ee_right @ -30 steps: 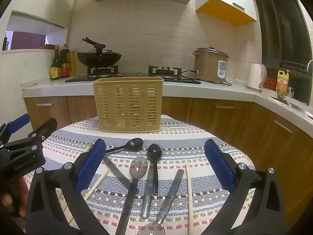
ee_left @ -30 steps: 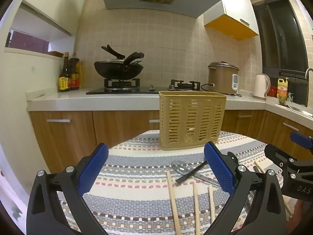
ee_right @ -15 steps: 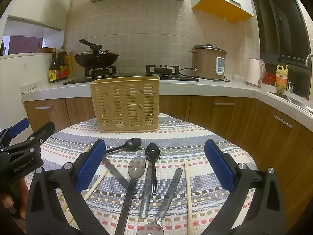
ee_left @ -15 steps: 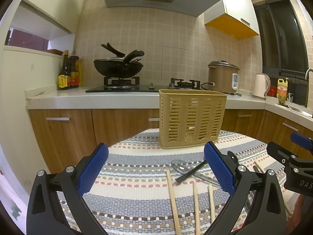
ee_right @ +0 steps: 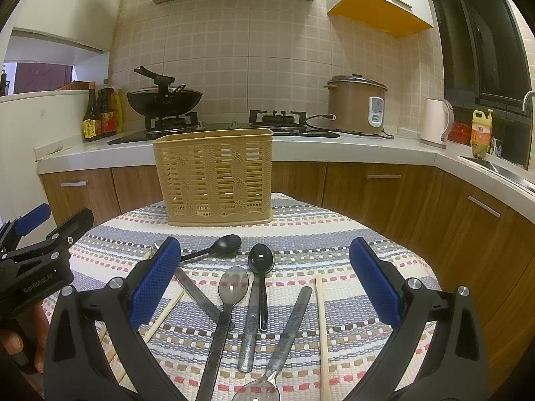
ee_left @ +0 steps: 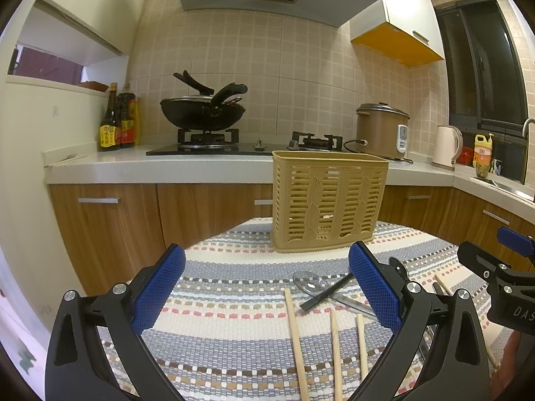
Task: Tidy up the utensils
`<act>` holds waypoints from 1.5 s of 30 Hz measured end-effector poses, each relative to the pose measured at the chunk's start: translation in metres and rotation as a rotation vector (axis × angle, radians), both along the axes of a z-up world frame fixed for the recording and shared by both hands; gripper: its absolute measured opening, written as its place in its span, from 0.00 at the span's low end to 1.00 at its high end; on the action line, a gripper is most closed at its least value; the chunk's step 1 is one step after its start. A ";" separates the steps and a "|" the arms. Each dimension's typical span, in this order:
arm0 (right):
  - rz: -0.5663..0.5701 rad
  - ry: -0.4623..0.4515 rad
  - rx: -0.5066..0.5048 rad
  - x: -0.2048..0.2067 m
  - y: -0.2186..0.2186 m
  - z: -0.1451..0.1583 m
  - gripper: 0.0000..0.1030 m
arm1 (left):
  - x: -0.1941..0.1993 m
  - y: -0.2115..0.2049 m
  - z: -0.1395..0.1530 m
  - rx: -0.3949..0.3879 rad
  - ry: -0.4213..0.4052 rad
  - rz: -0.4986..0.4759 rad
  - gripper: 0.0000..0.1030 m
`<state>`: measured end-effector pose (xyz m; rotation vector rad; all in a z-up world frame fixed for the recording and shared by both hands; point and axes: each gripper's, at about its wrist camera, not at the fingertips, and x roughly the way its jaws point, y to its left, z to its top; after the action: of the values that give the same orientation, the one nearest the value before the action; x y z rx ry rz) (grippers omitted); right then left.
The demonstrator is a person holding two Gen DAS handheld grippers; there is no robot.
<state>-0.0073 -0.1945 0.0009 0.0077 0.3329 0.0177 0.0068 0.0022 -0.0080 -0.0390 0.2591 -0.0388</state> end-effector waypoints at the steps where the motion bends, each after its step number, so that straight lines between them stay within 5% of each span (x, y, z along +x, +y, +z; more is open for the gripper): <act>1: -0.001 -0.001 0.001 0.000 0.000 0.000 0.93 | 0.000 0.000 0.000 0.000 0.001 0.000 0.92; 45: -0.027 0.029 0.003 0.007 -0.002 -0.004 0.93 | 0.001 0.002 -0.001 -0.005 0.011 0.000 0.92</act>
<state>-0.0002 -0.1960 -0.0026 0.0152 0.3618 -0.0089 0.0081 0.0038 -0.0088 -0.0438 0.2698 -0.0388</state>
